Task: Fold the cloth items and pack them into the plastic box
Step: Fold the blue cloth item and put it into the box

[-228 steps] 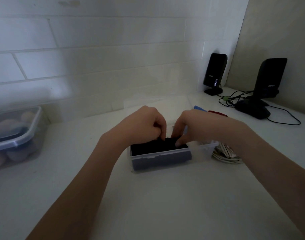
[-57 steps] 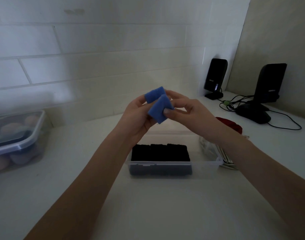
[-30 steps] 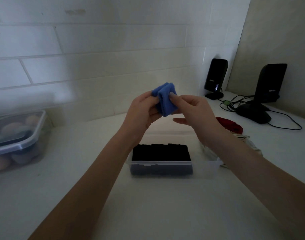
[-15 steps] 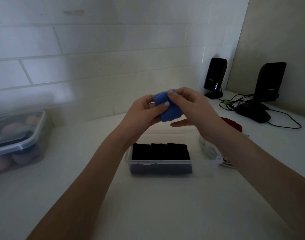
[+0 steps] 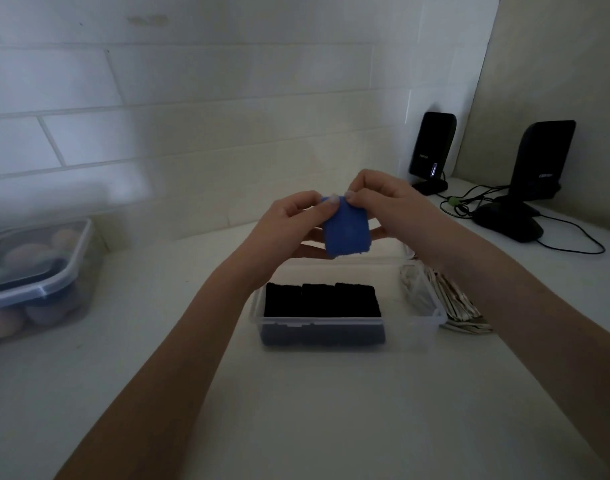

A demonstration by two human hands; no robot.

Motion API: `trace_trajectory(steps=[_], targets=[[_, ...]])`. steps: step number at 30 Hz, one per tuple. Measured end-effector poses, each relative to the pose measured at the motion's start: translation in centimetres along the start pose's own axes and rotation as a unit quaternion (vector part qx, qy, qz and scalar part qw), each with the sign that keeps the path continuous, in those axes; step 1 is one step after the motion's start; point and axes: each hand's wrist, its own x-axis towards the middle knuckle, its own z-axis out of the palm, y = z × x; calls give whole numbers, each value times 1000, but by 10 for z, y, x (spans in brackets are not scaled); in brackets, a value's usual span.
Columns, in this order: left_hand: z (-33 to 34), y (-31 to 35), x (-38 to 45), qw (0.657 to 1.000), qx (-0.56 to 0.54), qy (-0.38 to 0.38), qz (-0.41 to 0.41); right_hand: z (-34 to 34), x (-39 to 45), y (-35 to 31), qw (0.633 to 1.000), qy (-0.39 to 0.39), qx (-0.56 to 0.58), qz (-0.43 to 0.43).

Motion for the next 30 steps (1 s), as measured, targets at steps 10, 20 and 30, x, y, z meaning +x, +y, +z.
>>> trace_trajectory(steps=[10,20,30], targets=[[4,0,-1,997,72,-9,0,-25,-5,-7,987,-119,-103,-11],[16,-4,-7,979,184,-19,81,-43,-20,-21,911,-262,-300,105],[18,-9,-8,925,351,-105,99,-14,-28,-23,804,-257,-525,108]])
